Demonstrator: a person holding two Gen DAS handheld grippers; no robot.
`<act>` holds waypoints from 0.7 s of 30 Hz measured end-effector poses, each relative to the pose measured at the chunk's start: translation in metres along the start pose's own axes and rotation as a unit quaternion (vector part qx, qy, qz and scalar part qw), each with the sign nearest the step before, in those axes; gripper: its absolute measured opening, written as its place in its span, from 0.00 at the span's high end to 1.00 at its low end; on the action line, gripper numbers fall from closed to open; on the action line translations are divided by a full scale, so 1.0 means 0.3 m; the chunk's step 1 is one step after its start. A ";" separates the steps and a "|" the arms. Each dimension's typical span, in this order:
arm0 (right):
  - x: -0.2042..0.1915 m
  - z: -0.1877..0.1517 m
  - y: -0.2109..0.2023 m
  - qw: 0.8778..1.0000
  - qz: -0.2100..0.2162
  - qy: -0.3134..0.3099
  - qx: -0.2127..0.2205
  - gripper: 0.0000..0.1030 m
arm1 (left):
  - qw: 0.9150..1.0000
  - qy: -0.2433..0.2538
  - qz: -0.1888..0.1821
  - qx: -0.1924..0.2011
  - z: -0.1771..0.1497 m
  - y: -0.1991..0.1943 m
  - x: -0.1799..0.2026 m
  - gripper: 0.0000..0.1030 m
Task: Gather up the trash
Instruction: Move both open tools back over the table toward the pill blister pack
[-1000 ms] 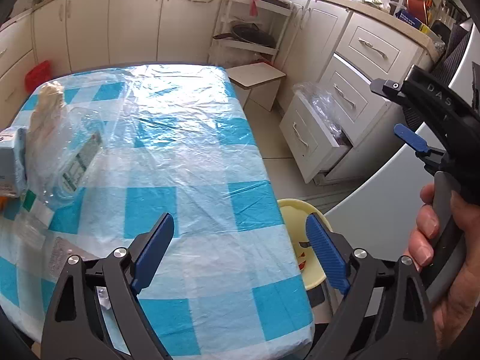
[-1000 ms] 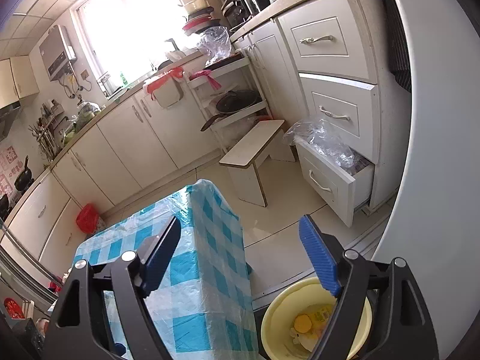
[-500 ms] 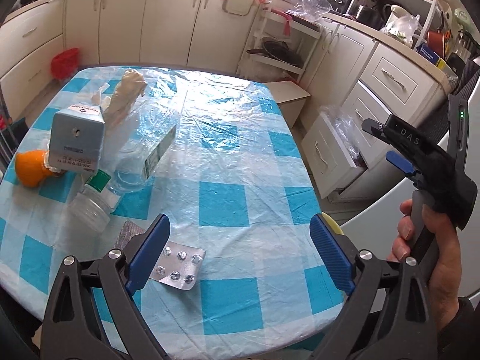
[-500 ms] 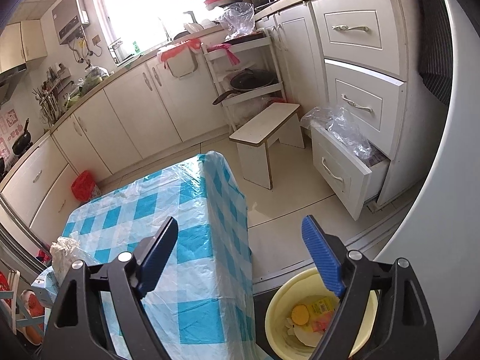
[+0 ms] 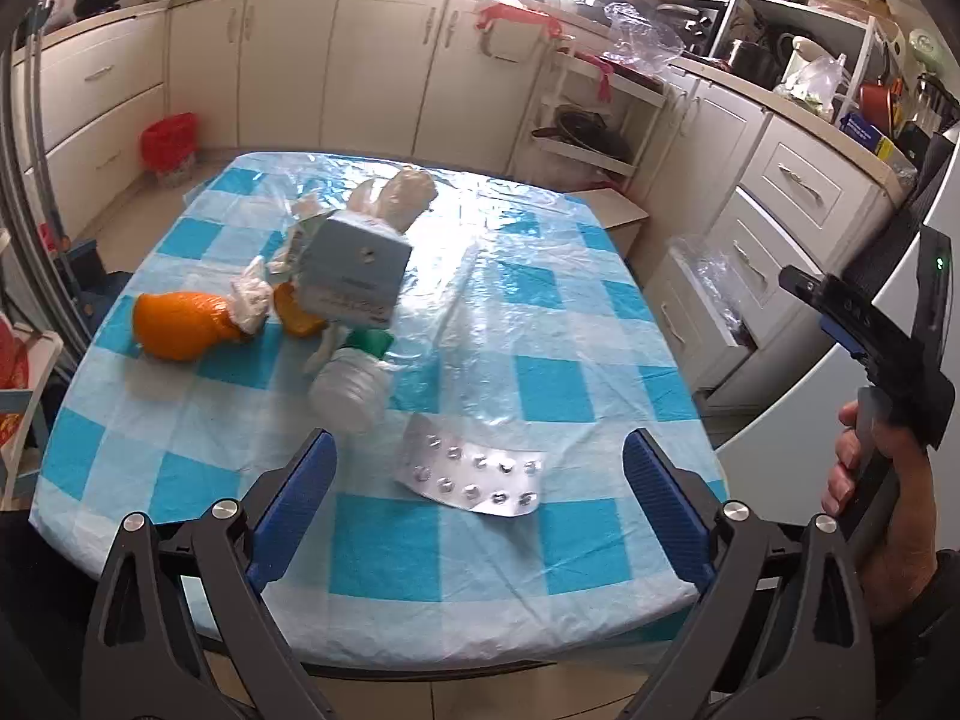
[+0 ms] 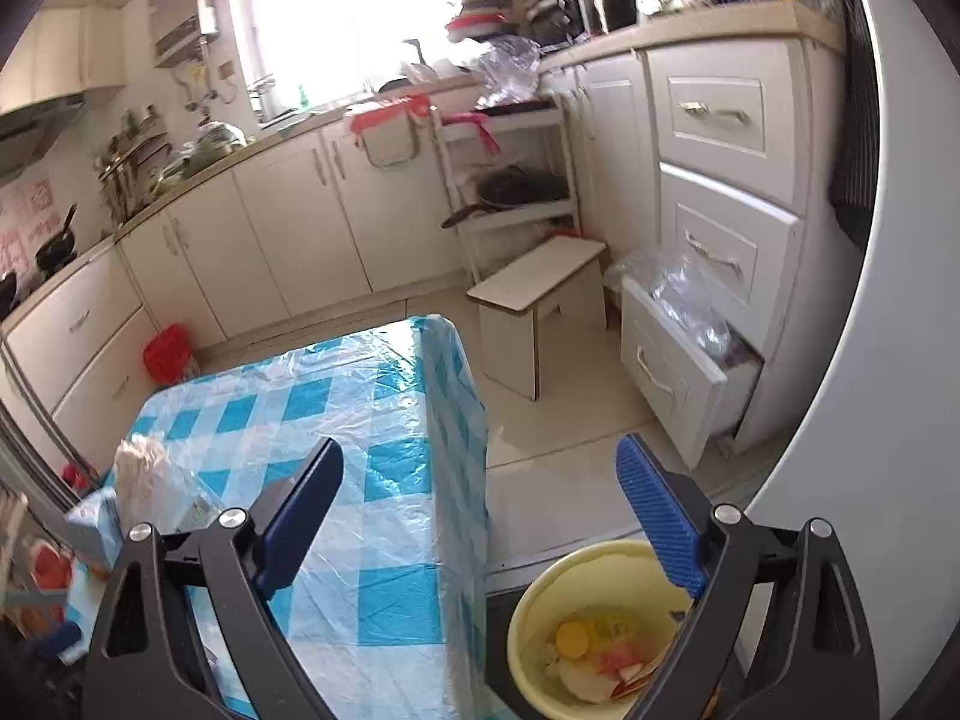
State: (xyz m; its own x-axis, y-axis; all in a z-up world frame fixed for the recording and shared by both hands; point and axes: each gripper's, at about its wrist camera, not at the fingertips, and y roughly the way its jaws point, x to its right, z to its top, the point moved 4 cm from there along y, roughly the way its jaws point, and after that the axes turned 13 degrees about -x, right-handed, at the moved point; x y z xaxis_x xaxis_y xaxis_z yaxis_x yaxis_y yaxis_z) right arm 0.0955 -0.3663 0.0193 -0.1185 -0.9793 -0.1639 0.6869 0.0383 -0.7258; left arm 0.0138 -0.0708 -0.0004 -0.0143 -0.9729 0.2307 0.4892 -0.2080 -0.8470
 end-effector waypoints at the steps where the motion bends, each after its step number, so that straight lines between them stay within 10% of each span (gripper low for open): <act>1: -0.007 -0.008 0.024 1.000 -0.002 -0.010 -0.020 0.14 | 1.000 -0.005 0.004 -0.001 -0.007 0.005 -0.022 0.10; 21: -0.386 -0.162 0.160 0.960 0.133 -0.195 -0.150 0.14 | 0.997 -0.075 0.025 -0.016 -0.034 0.036 -0.306 0.10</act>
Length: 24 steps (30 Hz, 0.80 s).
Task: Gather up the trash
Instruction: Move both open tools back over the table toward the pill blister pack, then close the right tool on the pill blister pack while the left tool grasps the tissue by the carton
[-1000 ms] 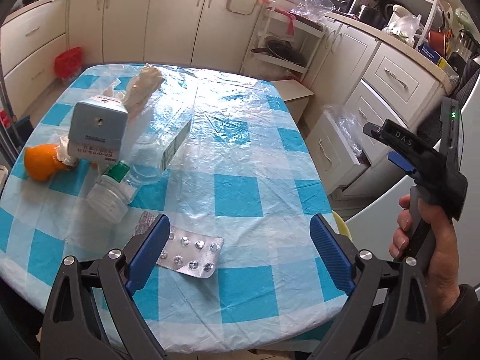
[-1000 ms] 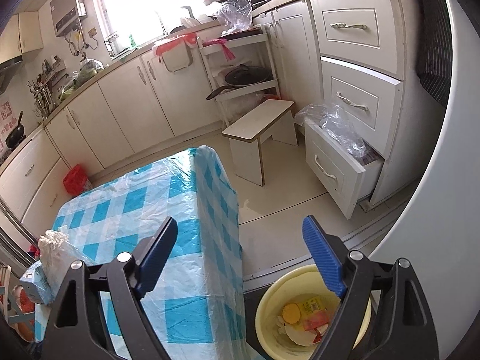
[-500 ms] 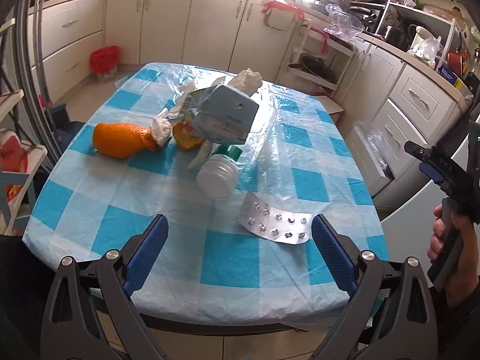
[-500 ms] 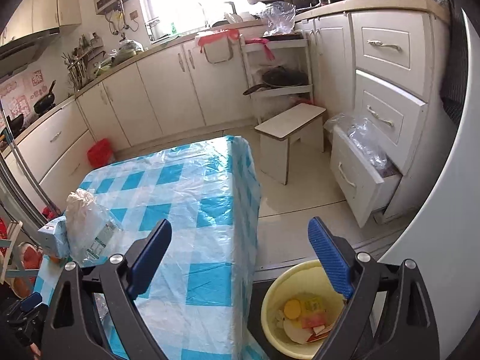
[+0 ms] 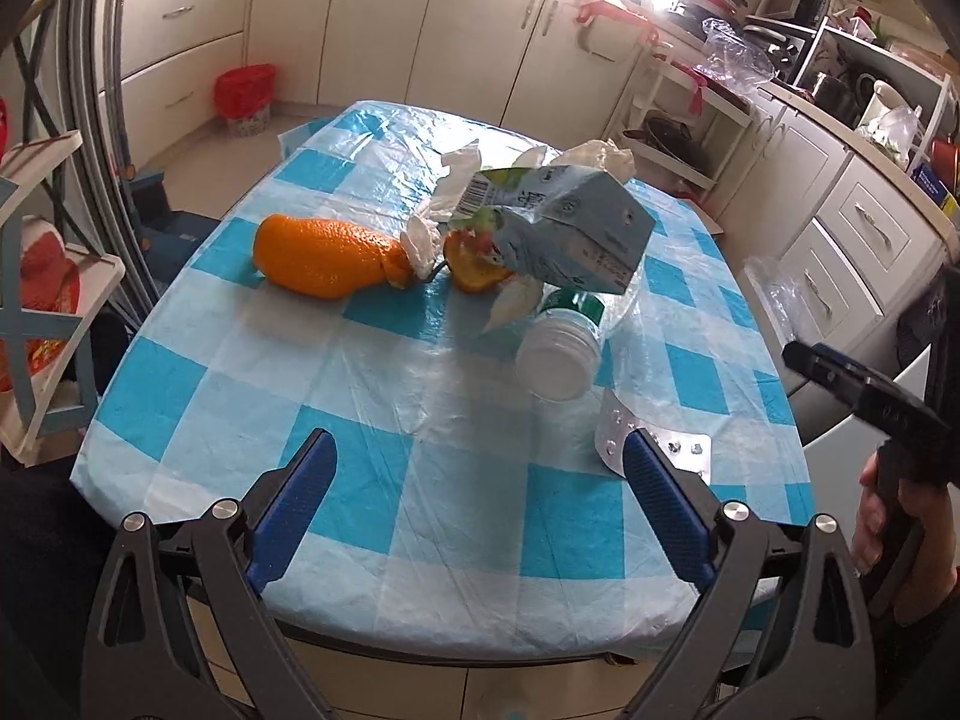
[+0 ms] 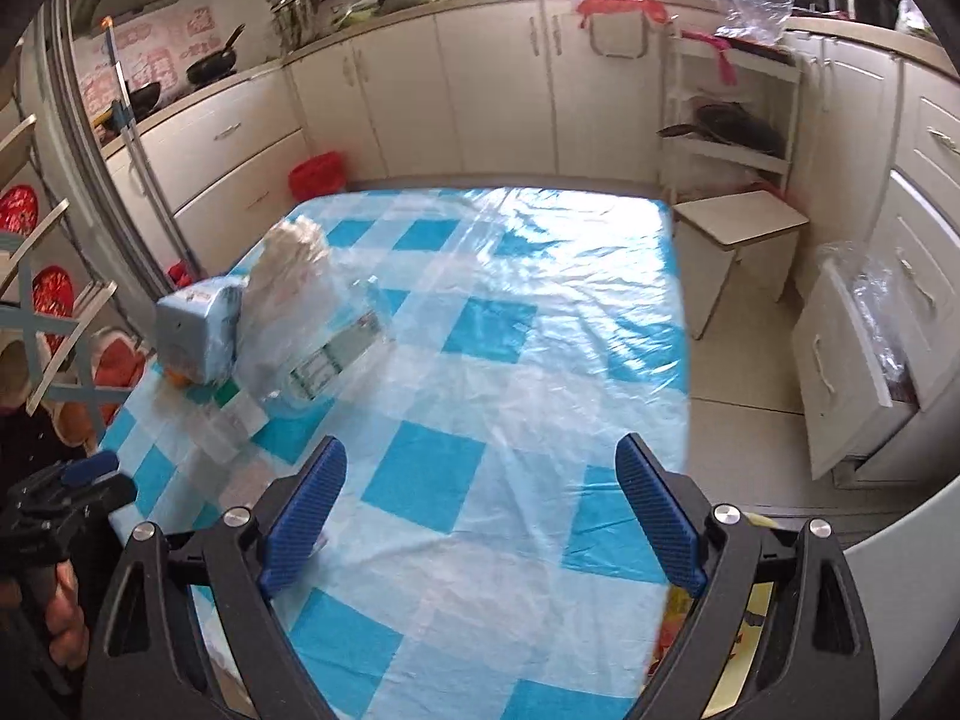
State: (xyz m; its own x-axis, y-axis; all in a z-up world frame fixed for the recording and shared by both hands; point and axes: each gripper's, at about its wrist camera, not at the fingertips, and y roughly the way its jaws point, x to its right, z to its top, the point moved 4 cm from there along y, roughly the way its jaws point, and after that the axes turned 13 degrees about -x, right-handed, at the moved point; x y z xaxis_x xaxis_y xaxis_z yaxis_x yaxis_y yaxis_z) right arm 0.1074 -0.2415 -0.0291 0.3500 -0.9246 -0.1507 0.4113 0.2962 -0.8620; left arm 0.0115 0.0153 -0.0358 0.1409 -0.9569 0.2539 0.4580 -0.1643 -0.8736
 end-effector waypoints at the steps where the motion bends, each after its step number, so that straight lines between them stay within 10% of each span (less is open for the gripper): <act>1: -0.027 -0.005 0.018 1.000 0.005 -0.012 -0.009 0.14 | 1.000 0.002 0.000 0.003 0.010 0.004 -0.004 0.10; 8: -0.205 -0.075 0.121 0.994 0.027 -0.087 -0.065 0.21 | 1.000 -0.002 -0.008 0.008 0.056 0.033 -0.003 0.10; 20: -0.222 -0.092 0.146 0.991 0.051 -0.089 -0.086 0.37 | 0.985 -0.112 -0.130 -0.001 0.171 0.033 -0.069 0.10; 24: -0.232 -0.095 0.153 0.990 0.055 -0.091 -0.091 0.45 | 0.986 -0.136 -0.091 0.017 0.192 0.014 -0.152 0.10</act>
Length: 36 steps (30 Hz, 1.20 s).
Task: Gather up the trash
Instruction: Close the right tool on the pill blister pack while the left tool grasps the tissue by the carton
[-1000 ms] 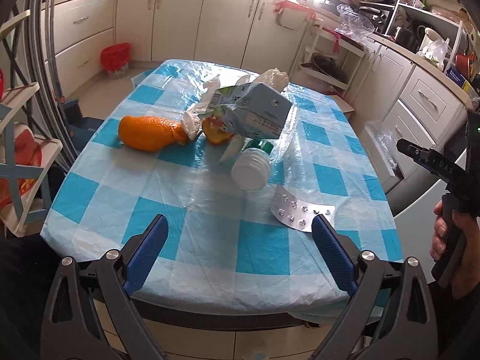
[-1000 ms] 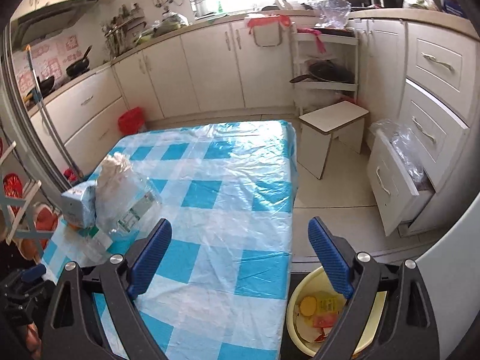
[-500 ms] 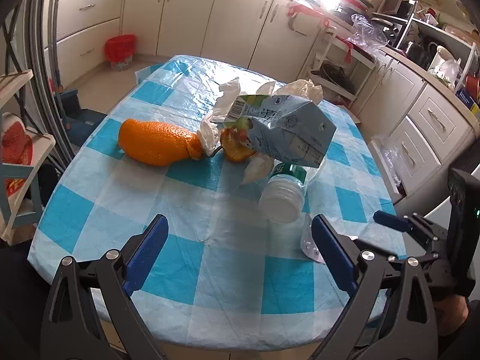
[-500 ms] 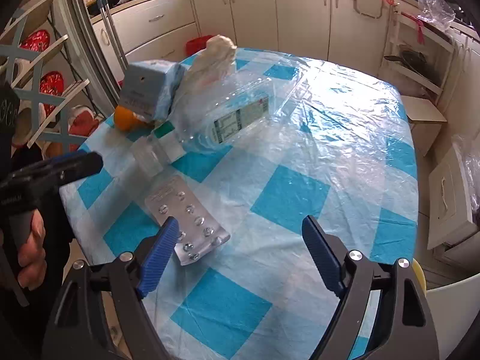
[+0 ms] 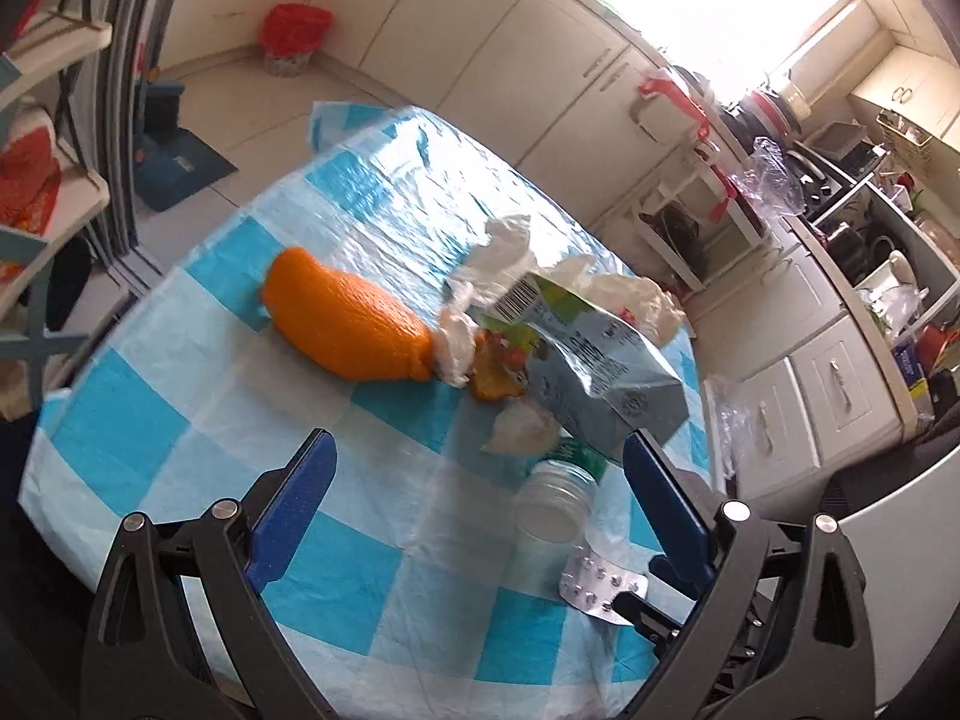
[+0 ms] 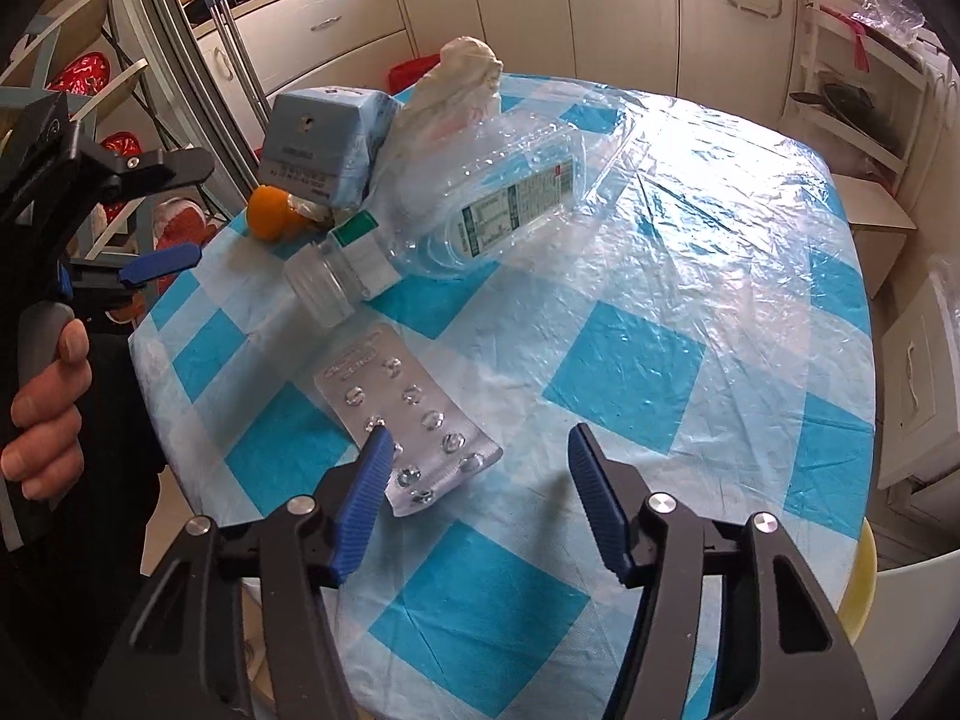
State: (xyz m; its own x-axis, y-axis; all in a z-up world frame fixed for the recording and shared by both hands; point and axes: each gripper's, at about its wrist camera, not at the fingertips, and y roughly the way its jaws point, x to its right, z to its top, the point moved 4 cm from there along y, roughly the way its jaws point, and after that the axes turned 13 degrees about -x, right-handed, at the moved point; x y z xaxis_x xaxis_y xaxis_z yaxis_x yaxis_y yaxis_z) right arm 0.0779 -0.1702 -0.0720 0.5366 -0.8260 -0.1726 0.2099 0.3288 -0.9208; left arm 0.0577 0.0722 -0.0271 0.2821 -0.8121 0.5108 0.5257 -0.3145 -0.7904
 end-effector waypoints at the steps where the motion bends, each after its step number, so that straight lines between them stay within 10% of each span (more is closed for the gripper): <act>1: -0.003 0.000 0.004 1.000 0.001 -0.001 -0.002 0.47 | 1.000 0.010 0.020 0.008 0.015 -0.008 -0.003 0.10; 7: -0.014 -0.002 0.014 1.000 0.000 -0.003 -0.002 0.51 | 0.971 0.174 0.160 0.025 0.125 0.040 0.080 0.10; 16: 0.013 0.005 0.015 1.000 0.009 0.012 0.005 0.75 | 0.923 0.316 0.220 -0.021 0.158 0.233 0.176 0.23; 22: 0.018 0.007 0.003 0.999 0.023 0.017 0.014 0.86 | 0.927 0.308 0.205 -0.054 0.165 0.287 0.160 0.83; 36: 0.050 -0.013 0.000 0.999 0.031 0.038 0.001 0.76 | 0.968 0.228 0.104 0.025 0.094 0.005 0.117 0.89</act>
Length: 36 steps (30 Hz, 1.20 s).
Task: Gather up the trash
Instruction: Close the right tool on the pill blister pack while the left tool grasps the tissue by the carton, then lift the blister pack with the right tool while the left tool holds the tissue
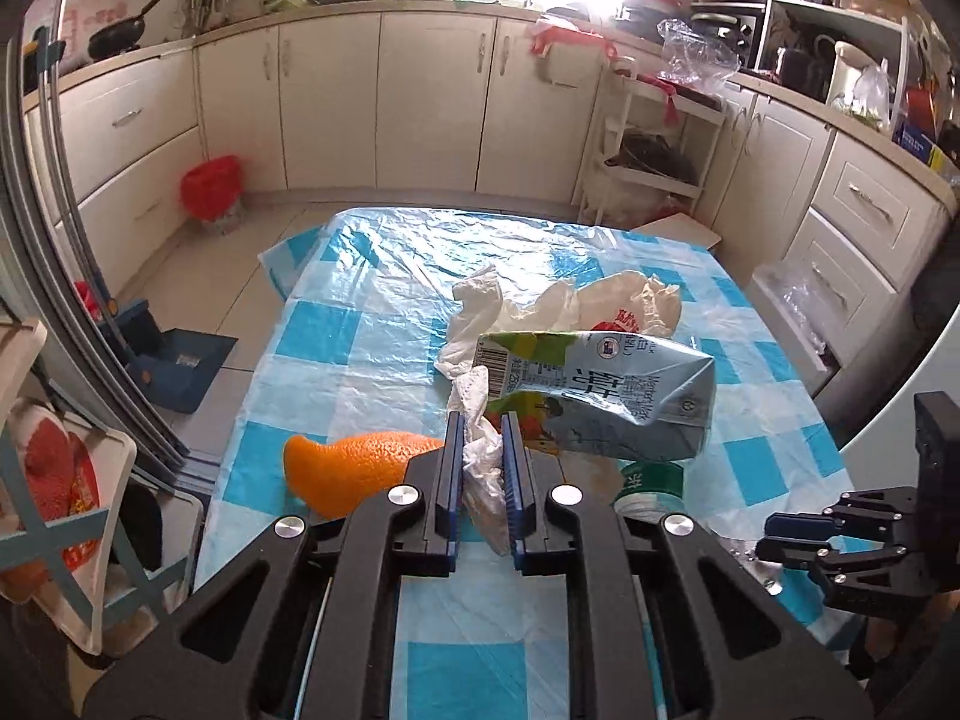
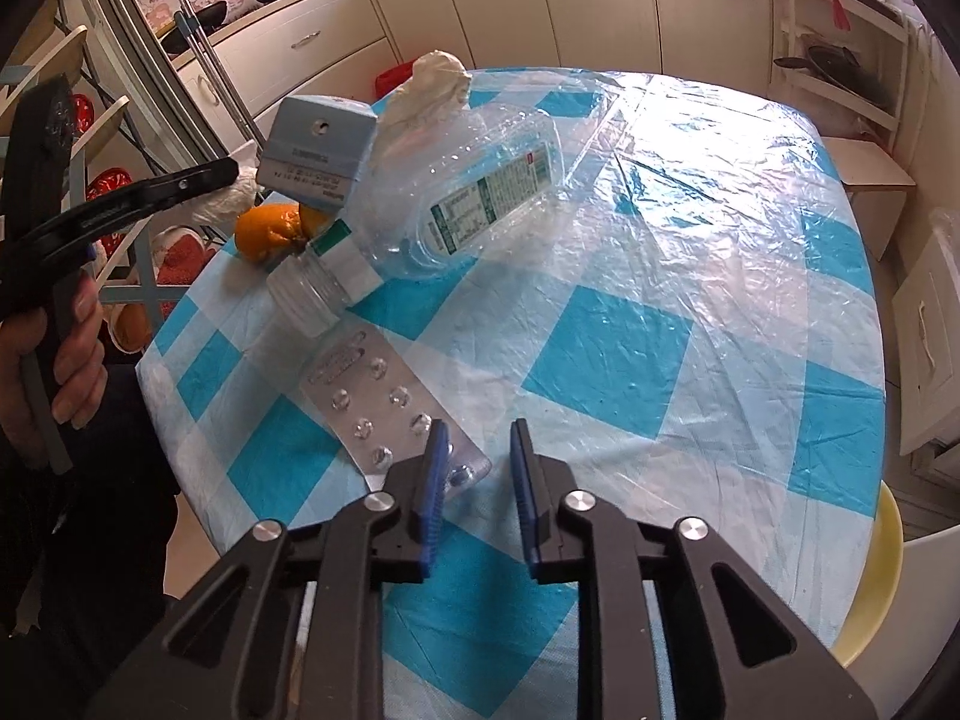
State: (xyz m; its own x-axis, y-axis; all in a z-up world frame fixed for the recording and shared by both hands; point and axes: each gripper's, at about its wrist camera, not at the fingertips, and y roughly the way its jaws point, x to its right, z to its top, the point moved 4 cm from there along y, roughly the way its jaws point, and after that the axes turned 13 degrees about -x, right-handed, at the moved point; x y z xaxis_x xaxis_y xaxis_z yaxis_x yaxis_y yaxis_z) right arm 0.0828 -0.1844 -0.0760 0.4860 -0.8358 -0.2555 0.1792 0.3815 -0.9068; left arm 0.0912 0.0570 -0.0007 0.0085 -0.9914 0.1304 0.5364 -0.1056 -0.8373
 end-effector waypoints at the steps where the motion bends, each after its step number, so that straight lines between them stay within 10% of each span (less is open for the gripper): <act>1: -0.005 -0.003 -0.001 1.000 -0.001 -0.004 0.000 0.76 | 1.000 -0.008 -0.007 0.001 -0.013 -0.010 -0.008 0.89; 13: -0.024 -0.007 -0.057 0.999 -0.012 -0.015 0.041 0.92 | 0.999 -0.038 -0.029 -0.016 -0.174 -0.029 0.046 0.89; 36: 0.040 -0.003 -0.127 0.996 -0.042 0.016 0.080 0.96 | 0.997 0.068 0.029 -0.017 -0.245 -0.038 0.333 0.89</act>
State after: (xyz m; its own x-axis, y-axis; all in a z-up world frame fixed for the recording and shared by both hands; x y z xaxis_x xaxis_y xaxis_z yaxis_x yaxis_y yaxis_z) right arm 0.0810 -0.2092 -0.0448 0.4356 -0.8791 -0.1938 0.3532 0.3649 -0.8615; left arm 0.0239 -0.0467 -0.0172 -0.0783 -0.9969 0.0102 0.5086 -0.0488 -0.8596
